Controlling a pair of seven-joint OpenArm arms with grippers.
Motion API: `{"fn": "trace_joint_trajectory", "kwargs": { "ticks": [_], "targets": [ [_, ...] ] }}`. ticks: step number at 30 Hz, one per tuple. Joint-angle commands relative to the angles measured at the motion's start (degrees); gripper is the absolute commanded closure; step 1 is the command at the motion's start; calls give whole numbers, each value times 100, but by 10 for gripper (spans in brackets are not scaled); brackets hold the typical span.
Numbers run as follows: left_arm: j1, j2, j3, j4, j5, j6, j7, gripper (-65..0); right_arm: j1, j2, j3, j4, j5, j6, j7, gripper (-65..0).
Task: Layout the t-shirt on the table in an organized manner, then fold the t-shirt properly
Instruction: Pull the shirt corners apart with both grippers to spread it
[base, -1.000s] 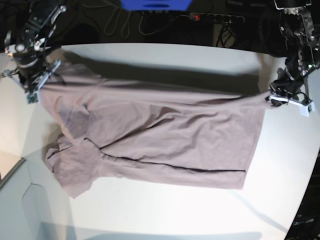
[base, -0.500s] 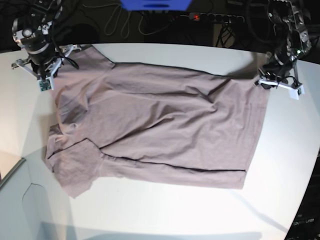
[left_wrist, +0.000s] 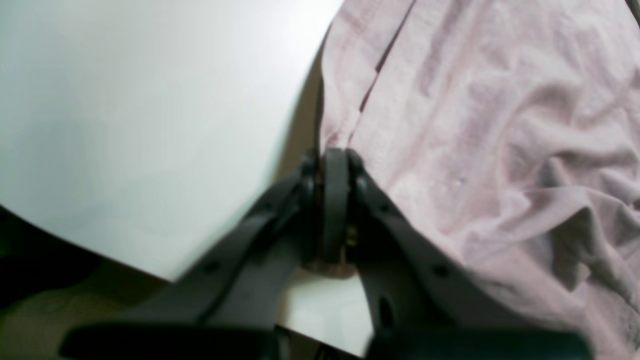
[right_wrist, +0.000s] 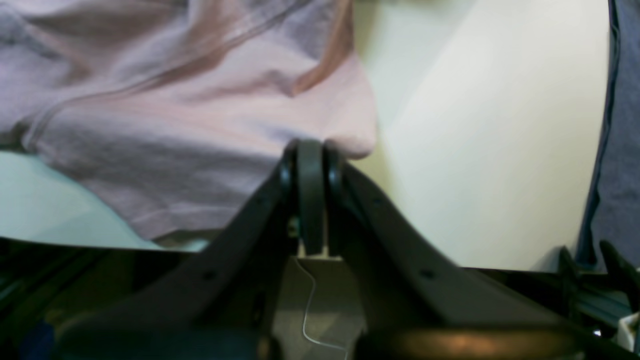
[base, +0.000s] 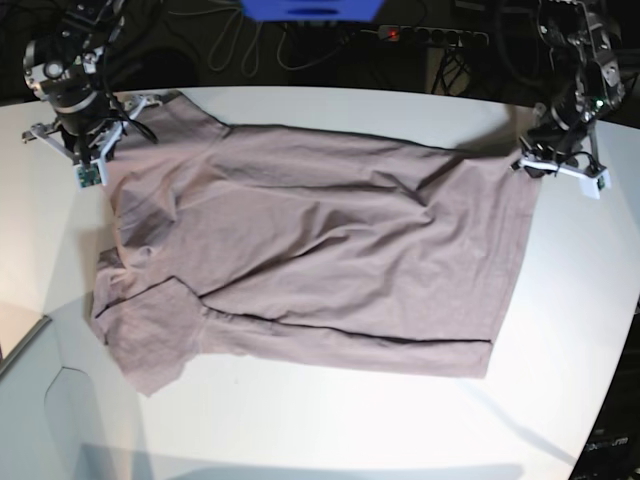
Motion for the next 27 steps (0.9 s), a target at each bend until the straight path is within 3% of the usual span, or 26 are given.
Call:
{"fn": "trace_joint_trajectory", "kwargs": {
  "ticks": [1,27],
  "targets": [
    [-18,-71,-32,71,-42,-19,-85,-4,16,23,19,95,37,-25,103,0],
    [-53,-62,-32,-377,-42,-19,-85,-4,8,23,19,87,45,-25,103,0]
  ]
}}
